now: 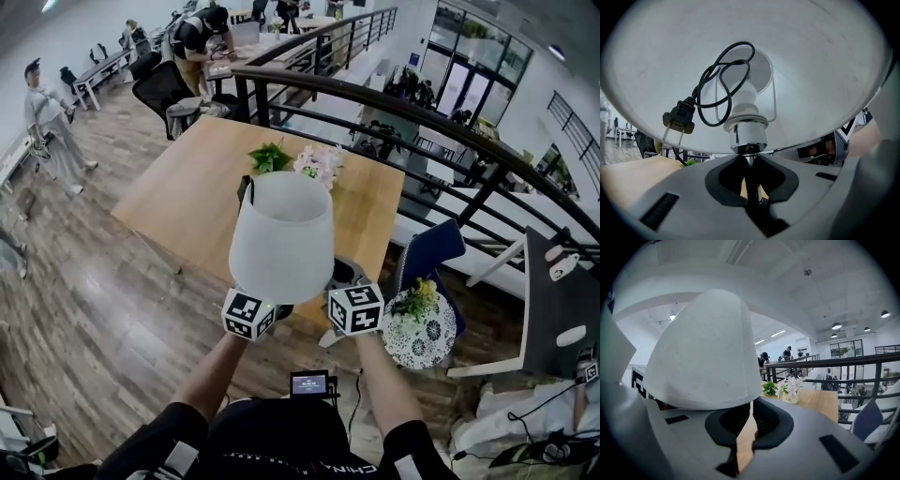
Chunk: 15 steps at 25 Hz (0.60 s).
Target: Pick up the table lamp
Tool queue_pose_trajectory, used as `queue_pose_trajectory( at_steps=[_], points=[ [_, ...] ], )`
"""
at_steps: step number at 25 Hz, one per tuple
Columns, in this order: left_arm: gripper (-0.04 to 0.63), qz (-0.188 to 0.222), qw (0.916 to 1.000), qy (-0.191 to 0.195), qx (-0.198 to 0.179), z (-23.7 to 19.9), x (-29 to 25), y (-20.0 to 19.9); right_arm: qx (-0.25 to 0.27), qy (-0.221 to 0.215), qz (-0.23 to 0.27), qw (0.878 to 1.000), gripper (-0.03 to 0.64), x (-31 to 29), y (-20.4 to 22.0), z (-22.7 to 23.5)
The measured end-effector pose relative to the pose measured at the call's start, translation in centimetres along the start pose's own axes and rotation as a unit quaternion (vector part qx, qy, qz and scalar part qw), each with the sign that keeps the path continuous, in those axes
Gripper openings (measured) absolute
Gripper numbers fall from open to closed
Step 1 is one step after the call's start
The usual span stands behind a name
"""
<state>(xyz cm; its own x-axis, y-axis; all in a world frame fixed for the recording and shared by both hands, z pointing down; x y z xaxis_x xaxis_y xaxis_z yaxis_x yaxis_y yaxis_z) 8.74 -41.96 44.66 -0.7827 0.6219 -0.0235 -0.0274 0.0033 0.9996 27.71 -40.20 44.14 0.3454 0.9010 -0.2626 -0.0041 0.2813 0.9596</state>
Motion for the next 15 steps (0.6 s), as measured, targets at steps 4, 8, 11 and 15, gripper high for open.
queue_pose_trajectory(
  at_steps=[4,8,11,15],
  points=[
    [0.063,0.006,0.9999,0.008,0.003,0.4,3.2,-0.3,0.007,0.003,0.003,1.0,0.043,1.5,0.1,-3.1],
    [0.064,0.016,0.9998,0.013,0.004,0.7,8.0,-0.4,0.012,0.007,0.011,1.0,0.043,3.4,0.6,-7.6],
    [0.063,0.022,0.9995,0.02,0.006,0.7,12.2,0.0,0.011,0.008,0.016,1.0,0.043,4.8,1.6,-11.6],
    [0.064,0.034,0.9988,0.032,0.012,2.1,17.8,0.3,0.017,0.019,0.017,1.0,0.043,8.2,2.8,-16.7]
  ],
)
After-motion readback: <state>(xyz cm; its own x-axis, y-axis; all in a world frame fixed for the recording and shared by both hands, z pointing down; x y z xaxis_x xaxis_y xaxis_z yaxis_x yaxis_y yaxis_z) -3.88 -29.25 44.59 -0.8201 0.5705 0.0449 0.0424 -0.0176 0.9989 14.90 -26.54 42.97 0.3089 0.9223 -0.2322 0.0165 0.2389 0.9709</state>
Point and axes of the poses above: the fingertips, and each gripper's own axes: x backward along the fingers, z to its right, y out of its underside, the point moved 10 cm from there along x, backward along the fingers, and after that the axes turned 5 degrees about y, right-handed, at the moved point
